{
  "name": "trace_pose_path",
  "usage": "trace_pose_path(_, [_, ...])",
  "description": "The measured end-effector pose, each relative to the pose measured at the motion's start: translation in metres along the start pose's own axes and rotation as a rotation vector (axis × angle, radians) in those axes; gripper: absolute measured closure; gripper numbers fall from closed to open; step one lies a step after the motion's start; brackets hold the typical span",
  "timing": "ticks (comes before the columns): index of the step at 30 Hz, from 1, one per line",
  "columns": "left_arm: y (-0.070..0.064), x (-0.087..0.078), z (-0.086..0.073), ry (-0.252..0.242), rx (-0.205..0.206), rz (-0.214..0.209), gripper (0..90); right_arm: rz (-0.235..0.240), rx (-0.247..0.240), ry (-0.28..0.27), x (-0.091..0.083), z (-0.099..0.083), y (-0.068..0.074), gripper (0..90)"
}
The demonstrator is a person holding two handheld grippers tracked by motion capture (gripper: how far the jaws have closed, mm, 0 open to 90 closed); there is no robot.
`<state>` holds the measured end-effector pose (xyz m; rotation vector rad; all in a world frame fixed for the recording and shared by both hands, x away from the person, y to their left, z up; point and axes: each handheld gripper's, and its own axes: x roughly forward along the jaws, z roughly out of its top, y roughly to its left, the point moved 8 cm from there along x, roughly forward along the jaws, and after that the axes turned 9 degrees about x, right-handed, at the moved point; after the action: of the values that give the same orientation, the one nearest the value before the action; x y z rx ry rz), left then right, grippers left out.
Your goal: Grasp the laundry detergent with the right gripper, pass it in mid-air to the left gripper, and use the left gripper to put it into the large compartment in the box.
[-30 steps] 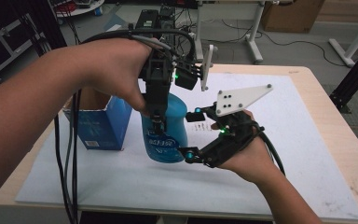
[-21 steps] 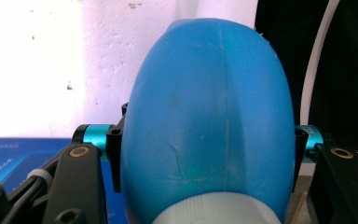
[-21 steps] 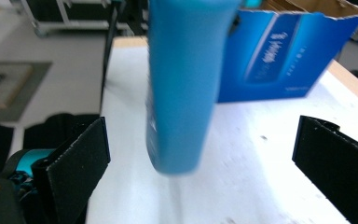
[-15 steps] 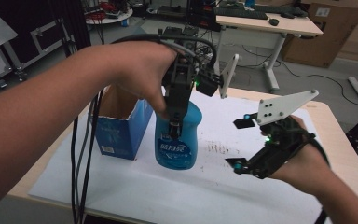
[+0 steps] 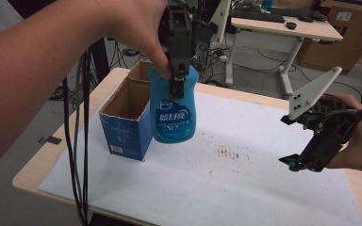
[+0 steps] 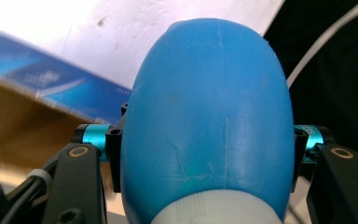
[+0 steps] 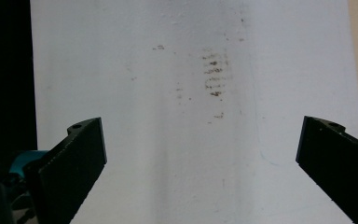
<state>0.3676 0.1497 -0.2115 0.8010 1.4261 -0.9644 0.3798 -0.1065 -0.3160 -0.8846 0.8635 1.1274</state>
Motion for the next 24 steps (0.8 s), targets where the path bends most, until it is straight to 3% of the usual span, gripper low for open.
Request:
trace_pose_path(4, [0.015,-0.012,-0.011,-0.004,-0.134,0.027,39.1,-0.005,-0.008,0.017,-0.002,-0.001,-0.002,0.6])
trace_pose_path(8, [0.029,-0.022,-0.024,-0.028,-0.294,0.053,39.0,-0.009,-0.012,0.028,0.000,-0.004,-0.003,0.6])
trace_pose_path(14, [0.051,-0.030,-0.047,-0.038,-0.518,0.060,39.0,0.001,-0.003,0.030,0.003,-0.007,-0.005,0.6])
trace_pose_path(21, [0.075,-0.027,-0.068,-0.033,-0.714,0.110,39.0,0.006,-0.006,0.044,0.009,-0.008,-0.003,0.6])
trace_pose_path(24, [0.086,-0.020,-0.074,-0.032,-0.756,0.131,39.0,0.007,-0.005,0.044,0.011,-0.009,-0.002,0.6])
